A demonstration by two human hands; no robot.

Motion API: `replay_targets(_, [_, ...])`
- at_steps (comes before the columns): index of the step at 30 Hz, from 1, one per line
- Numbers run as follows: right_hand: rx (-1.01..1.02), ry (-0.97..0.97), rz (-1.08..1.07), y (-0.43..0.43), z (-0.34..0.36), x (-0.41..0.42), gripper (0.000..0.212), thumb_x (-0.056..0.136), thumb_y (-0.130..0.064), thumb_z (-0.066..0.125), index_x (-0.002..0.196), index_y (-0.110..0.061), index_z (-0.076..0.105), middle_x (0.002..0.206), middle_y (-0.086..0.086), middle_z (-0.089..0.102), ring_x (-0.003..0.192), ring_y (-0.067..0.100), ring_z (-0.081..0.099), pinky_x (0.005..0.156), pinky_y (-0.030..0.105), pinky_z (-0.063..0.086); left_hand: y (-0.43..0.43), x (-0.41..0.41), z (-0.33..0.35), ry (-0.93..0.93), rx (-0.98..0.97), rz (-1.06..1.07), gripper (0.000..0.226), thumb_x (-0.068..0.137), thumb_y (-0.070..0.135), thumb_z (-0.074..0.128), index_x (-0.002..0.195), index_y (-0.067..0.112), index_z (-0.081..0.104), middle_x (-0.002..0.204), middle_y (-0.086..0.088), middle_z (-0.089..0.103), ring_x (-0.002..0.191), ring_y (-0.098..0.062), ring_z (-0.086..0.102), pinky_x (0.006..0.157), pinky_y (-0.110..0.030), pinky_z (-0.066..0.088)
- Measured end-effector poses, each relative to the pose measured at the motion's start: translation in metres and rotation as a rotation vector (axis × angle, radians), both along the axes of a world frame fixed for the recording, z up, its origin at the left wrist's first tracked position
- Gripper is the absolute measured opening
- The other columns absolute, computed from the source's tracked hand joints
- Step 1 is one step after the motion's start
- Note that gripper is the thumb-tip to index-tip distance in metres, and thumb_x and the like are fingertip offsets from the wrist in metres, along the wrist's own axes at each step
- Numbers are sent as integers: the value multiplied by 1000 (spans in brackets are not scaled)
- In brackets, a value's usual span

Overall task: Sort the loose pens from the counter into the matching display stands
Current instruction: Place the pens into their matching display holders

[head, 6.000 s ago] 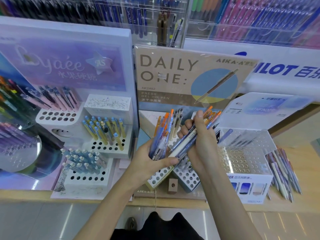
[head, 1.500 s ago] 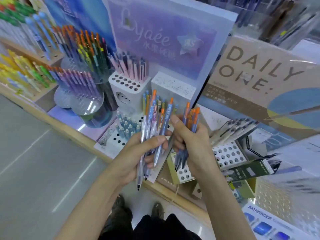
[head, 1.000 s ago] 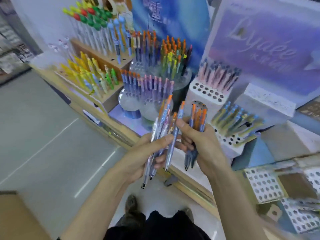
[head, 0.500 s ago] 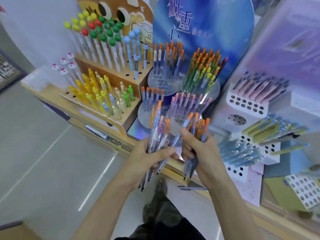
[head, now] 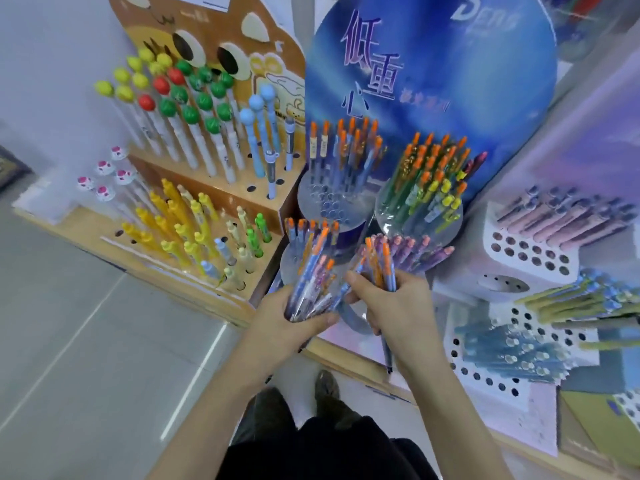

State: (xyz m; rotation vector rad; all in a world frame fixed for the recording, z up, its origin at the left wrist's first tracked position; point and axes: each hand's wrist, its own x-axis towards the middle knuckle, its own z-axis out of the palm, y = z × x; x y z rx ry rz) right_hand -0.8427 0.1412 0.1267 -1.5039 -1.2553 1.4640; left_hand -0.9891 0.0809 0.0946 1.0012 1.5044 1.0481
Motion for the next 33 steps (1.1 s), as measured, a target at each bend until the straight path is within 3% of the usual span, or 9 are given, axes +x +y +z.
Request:
replay_targets(3, [17,-30,-44,2,-4,-15,26,84,-17,70,62,-5,62,43,-4,53,38,6,38,43,21,33,8,-17,-6,8,10,-12,20,77,20,79,77,10,61,50,3,49,44,-8,43,47,-18,35])
replay_targets(6, [58,-43,-158,7,-6,-31,42,83,-18,70,45,-22,54,38,-10,37,43,10,30,45,23,27,22,-43,-12,-39,-3,43,21,75,35,72,78,15,67,46,10,48,41,-2,41,42,-12,32])
replay_targets(11, [87,-78,-432,-10,-16,-62,50,84,-22,71,50,-13,35,48,-5,25,50,15,23,48,26,22,40,-98,-14,-208,-36,10,53,80,51,68,93,2,56,49,9,37,41,-9,36,38,-20,34])
replay_targets(14, [129,-93,-533,-21,-25,-83,42,86,-22,70,51,-18,46,47,-4,30,48,7,26,42,16,25,44,-123,-10,-273,-40,-101,47,81,51,62,96,7,55,54,7,48,42,-8,39,39,-20,37])
replay_targets(18, [188,-136,-579,-22,-35,-104,34,88,-22,65,63,-3,53,58,20,45,53,9,31,44,15,26,51,-140,-8,-365,-29,-203,16,88,41,59,98,28,60,75,1,56,49,-8,41,44,-20,40])
replay_targets(21, [200,-199,-593,-20,-44,-111,36,89,-24,62,76,9,53,79,31,54,59,13,38,47,17,29,56,-148,-7,-382,-25,-250,28,87,35,55,105,14,53,79,3,58,49,-9,41,44,-20,40])
replay_targets(24, [207,-208,-611,-16,-52,-113,30,88,-26,63,64,-11,53,65,23,51,54,19,37,48,17,30,58,-154,-6,-394,-33,-274,37,87,34,54,109,4,49,79,2,57,49,-10,40,44,-20,39])
replay_targets(27, [205,-212,-601,-10,-58,-116,36,87,-25,63,55,-25,47,54,-5,38,54,9,31,48,18,30,59,-159,-5,-416,-29,-260,37,88,33,54,107,1,49,75,2,55,48,-9,39,43,-19,38])
replay_targets(33, [237,-231,-541,-7,-68,-118,32,86,-30,62,73,-1,58,57,2,42,54,10,33,46,20,27,61,-163,-4,-395,-24,-242,33,87,32,53,106,5,51,73,3,53,47,-8,40,42,-20,38])
